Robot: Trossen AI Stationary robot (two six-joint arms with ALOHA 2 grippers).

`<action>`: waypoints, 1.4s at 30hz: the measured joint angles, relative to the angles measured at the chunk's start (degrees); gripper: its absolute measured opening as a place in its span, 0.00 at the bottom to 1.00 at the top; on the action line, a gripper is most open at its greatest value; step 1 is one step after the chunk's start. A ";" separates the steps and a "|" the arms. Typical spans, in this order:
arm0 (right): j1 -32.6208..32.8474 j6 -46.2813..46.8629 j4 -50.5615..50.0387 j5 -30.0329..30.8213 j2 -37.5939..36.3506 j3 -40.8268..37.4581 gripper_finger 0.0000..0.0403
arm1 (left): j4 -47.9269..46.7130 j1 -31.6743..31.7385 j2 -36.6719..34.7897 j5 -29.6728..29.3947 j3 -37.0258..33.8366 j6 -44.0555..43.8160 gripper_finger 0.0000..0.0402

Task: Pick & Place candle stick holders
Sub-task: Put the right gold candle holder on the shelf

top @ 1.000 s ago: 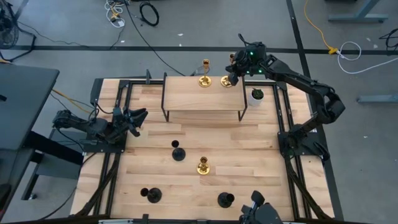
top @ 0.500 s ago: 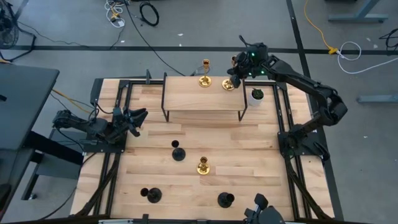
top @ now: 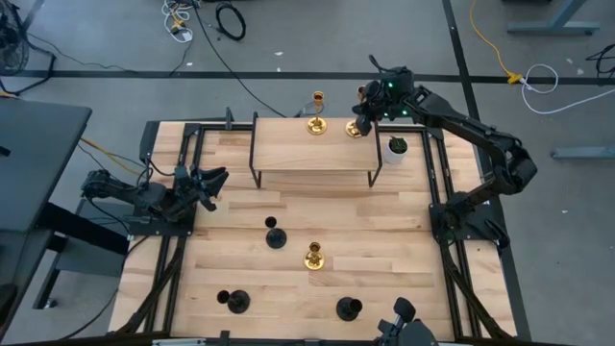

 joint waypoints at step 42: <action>1.25 -0.23 4.64 -0.24 0.27 -2.64 0.19 | 0.02 0.00 0.00 0.00 0.00 0.00 0.33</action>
